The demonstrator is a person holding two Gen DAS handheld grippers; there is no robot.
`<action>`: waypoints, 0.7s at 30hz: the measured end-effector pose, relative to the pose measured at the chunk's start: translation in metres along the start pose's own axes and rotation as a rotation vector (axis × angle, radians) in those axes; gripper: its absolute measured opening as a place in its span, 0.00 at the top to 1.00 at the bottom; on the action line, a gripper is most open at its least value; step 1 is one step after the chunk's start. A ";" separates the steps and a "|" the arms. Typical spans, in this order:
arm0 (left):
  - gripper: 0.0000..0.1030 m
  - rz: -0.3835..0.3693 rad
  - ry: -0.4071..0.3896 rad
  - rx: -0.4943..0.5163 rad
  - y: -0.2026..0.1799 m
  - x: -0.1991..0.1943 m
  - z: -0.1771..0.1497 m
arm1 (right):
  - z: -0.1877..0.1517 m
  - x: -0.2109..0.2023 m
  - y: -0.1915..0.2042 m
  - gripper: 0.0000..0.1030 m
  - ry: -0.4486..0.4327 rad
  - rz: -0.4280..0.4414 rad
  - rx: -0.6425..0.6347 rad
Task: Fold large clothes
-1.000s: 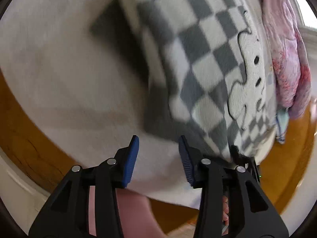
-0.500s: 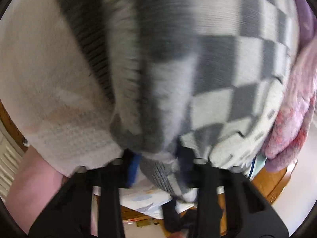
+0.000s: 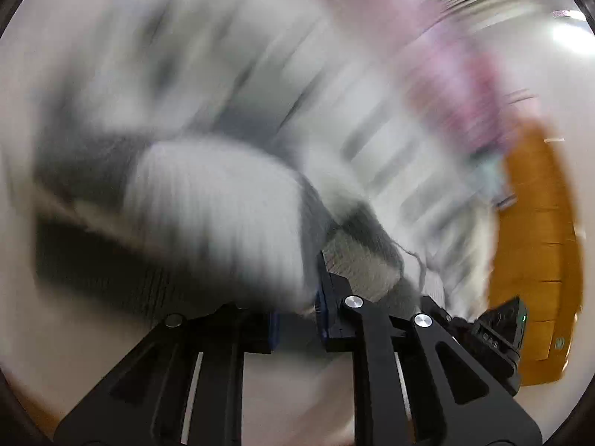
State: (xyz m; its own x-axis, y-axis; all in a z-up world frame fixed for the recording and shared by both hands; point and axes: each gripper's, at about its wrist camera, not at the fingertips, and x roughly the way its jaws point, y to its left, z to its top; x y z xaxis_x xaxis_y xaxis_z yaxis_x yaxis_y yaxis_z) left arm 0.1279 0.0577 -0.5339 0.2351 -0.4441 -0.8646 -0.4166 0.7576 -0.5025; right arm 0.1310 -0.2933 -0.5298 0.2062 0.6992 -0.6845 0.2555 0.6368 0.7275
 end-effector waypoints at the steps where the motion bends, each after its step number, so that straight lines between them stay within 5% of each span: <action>1: 0.86 0.006 0.034 -0.045 0.014 0.011 -0.009 | -0.010 0.006 -0.019 0.91 0.042 -0.042 0.052; 3: 0.83 -0.083 -0.035 -0.166 0.030 0.004 -0.023 | -0.024 -0.001 -0.039 0.86 0.012 0.012 0.151; 5: 0.80 -0.022 -0.002 -0.172 0.020 0.001 -0.016 | -0.023 -0.006 -0.023 0.72 0.031 -0.082 0.135; 8: 0.75 0.118 0.105 -0.038 -0.019 -0.006 -0.014 | -0.024 -0.010 -0.009 0.50 0.166 -0.144 0.149; 11: 0.75 0.226 0.139 0.090 -0.040 -0.031 -0.018 | -0.028 -0.033 0.009 0.50 0.240 -0.253 0.087; 12: 0.75 0.274 0.119 0.129 -0.052 -0.038 -0.016 | -0.030 -0.043 0.016 0.51 0.238 -0.280 0.058; 13: 0.75 0.314 0.087 0.170 -0.059 -0.048 -0.016 | -0.033 -0.055 0.029 0.64 0.205 -0.310 0.002; 16: 0.76 0.291 -0.002 0.263 -0.079 -0.055 -0.001 | -0.011 -0.066 0.064 0.88 0.083 -0.446 -0.220; 19: 0.89 0.353 0.140 0.212 -0.059 0.011 0.018 | 0.007 -0.013 0.036 0.95 0.282 -0.504 -0.195; 21: 0.90 0.325 0.137 0.179 -0.045 0.028 0.018 | -0.002 0.021 0.006 0.97 0.337 -0.569 -0.178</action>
State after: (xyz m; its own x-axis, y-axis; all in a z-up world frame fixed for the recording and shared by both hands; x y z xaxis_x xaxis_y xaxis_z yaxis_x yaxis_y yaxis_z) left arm 0.1692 0.0197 -0.5357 -0.0084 -0.2177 -0.9760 -0.2873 0.9354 -0.2062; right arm 0.1350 -0.2737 -0.5397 -0.2271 0.2848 -0.9313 0.0717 0.9586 0.2756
